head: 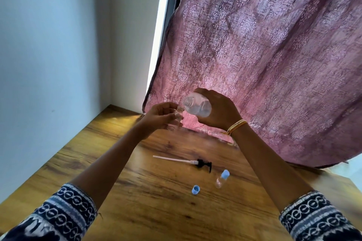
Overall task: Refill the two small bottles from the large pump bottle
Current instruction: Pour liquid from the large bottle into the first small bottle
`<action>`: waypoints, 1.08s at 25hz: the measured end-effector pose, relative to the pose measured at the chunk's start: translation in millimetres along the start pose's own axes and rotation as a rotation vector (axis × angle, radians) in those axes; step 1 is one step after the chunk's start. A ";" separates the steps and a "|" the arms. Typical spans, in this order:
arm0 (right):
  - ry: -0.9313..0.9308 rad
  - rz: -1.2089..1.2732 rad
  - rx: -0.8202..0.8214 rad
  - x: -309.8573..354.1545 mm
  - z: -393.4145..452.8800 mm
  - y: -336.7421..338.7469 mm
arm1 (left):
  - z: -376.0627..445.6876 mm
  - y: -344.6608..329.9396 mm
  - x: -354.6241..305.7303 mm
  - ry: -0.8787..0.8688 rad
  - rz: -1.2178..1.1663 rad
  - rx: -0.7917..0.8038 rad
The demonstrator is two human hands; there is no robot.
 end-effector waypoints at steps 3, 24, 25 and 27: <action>0.039 -0.042 0.006 0.4 2.8 2.6 | -1.6 -1.4 -1.9 -0.015 0.007 0.002; 0.136 -0.084 -0.025 1.1 8.0 6.9 | -1.0 -0.6 -6.9 -0.069 -0.026 0.021; 0.144 -0.081 -0.029 2.0 7.7 7.3 | -0.7 -0.7 -6.6 -0.070 -0.026 0.023; 0.147 -0.070 -0.035 2.6 7.7 7.0 | -0.1 -1.0 -5.9 -0.071 -0.030 0.024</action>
Point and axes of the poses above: each hand's wrist, its own z-axis towards the middle knuckle, its own y-axis out of the back of the hand, x = y × z, the point moved 5 cm from there along z, towards the middle knuckle, and after that the axes turned 7 degrees about z, right-handed, at the moved point
